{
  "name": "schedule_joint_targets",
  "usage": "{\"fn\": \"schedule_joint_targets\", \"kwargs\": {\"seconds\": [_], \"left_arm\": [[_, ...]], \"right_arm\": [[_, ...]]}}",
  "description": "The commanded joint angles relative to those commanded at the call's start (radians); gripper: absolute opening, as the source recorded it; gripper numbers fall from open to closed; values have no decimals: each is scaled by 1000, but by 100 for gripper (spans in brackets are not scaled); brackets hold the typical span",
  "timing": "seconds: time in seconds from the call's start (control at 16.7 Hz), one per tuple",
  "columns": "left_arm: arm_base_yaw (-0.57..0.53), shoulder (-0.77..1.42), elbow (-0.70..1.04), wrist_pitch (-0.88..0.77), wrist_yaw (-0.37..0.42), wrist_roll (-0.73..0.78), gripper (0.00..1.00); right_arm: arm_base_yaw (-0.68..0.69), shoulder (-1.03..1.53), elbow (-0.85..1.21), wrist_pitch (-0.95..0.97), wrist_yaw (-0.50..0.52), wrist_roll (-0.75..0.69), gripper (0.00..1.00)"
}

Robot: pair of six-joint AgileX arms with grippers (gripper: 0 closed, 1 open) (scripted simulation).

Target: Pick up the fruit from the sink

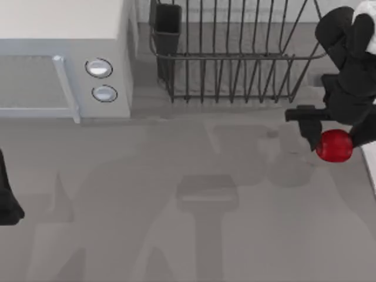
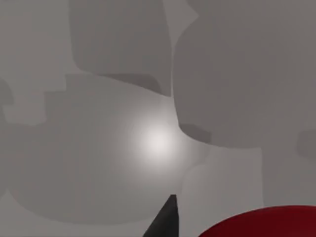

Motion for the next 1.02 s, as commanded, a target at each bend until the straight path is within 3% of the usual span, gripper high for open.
{"fn": "schedule_joint_targets", "kwargs": {"seconds": [0.66, 1.02], "left_arm": [[0, 0, 0, 0, 0, 0, 100], [0, 0, 0, 0, 0, 0, 100]], "right_arm": [[0, 0, 0, 0, 0, 0, 98], [0, 0, 0, 0, 0, 0, 100]]}}
